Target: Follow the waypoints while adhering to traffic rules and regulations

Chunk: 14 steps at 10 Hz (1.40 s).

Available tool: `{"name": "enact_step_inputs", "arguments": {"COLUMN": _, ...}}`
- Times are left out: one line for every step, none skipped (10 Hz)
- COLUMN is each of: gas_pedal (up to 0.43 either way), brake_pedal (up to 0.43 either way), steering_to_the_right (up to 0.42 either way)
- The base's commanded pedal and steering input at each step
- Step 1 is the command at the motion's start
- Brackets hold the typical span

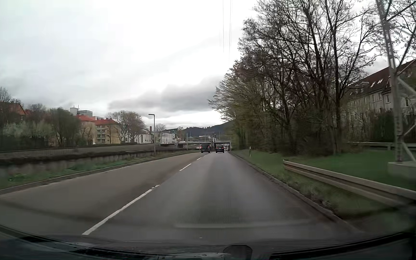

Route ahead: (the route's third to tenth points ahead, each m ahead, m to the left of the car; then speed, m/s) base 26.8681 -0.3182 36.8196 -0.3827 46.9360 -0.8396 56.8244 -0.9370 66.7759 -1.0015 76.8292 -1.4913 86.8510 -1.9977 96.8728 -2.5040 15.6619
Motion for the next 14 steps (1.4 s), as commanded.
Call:
{"name": "enact_step_inputs", "arguments": {"gas_pedal": 0.130, "brake_pedal": 0.000, "steering_to_the_right": 0.001}}
{"name": "enact_step_inputs", "arguments": {"gas_pedal": 0.130, "brake_pedal": 0.000, "steering_to_the_right": 0.001}}
{"name": "enact_step_inputs", "arguments": {"gas_pedal": 0.130, "brake_pedal": 0.000, "steering_to_the_right": 0.001}}
{"name": "enact_step_inputs", "arguments": {"gas_pedal": 0.130, "brake_pedal": 0.000, "steering_to_the_right": 0.002}}
{"name": "enact_step_inputs", "arguments": {"gas_pedal": 0.130, "brake_pedal": 0.000, "steering_to_the_right": 0.002}}
{"name": "enact_step_inputs", "arguments": {"gas_pedal": 0.118, "brake_pedal": 0.000, "steering_to_the_right": 0.002}}
{"name": "enact_step_inputs", "arguments": {"gas_pedal": 0.110, "brake_pedal": 0.000, "steering_to_the_right": 0.002}}
{"name": "enact_step_inputs", "arguments": {"gas_pedal": 0.110, "brake_pedal": 0.000, "steering_to_the_right": 0.002}}
{"name": "enact_step_inputs", "arguments": {"gas_pedal": 0.098, "brake_pedal": 0.000, "steering_to_the_right": 0.002}}
{"name": "enact_step_inputs", "arguments": {"gas_pedal": 0.098, "brake_pedal": 0.000, "steering_to_the_right": 0.002}}
{"name": "enact_step_inputs", "arguments": {"gas_pedal": 0.098, "brake_pedal": 0.000, "steering_to_the_right": 0.002}}
{"name": "enact_step_inputs", "arguments": {"gas_pedal": 0.087, "brake_pedal": 0.000, "steering_to_the_right": 0.002}}
{"name": "enact_step_inputs", "arguments": {"gas_pedal": 0.087, "brake_pedal": 0.000, "steering_to_the_right": 0.002}}
{"name": "enact_step_inputs", "arguments": {"gas_pedal": 0.087, "brake_pedal": 0.000, "steering_to_the_right": 0.002}}
